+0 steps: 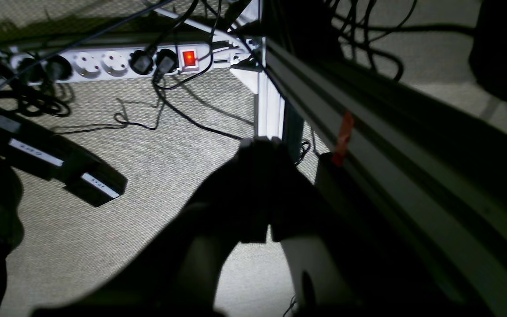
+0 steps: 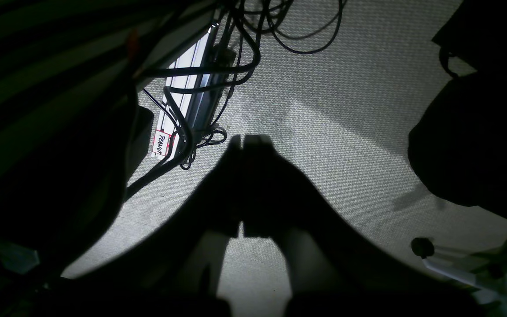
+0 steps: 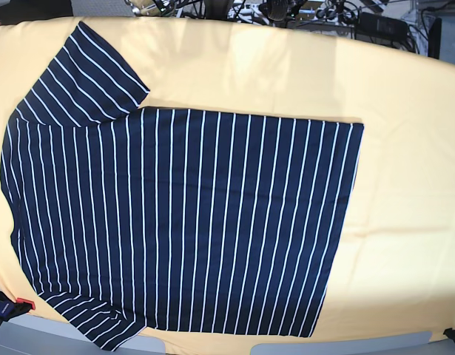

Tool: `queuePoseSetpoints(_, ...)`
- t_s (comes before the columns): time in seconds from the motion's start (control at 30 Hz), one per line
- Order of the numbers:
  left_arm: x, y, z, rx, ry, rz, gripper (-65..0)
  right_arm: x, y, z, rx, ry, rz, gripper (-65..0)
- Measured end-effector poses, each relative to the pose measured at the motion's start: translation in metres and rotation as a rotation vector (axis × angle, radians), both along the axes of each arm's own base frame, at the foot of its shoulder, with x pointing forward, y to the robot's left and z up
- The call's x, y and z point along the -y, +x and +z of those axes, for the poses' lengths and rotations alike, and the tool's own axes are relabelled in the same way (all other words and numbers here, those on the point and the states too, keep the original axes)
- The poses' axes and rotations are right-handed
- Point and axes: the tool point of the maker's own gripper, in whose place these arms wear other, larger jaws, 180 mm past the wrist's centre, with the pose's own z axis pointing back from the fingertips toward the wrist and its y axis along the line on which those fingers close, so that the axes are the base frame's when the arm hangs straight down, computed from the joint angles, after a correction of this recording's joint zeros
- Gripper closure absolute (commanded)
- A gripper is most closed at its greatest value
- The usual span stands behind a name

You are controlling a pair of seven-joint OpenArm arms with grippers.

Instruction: Fold the T-shirt properly

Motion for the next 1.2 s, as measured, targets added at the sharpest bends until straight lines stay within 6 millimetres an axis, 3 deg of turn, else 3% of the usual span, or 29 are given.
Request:
queuePoseSetpoints(0.97, 0.001, 0.0, 0.0, 0.002, -0.003, 0.0, 0.0, -0.001, 0.001, 0.0, 0.002, 0.005, 0.001, 0.0)
queuePoseSetpoints(1.2, 0.012, -0.017, 0.004, -0.106, -0.043, -0.046, 0.0, -0.013, -0.036, 0.005, -0.159, 0.09, 0.054, 0.0)
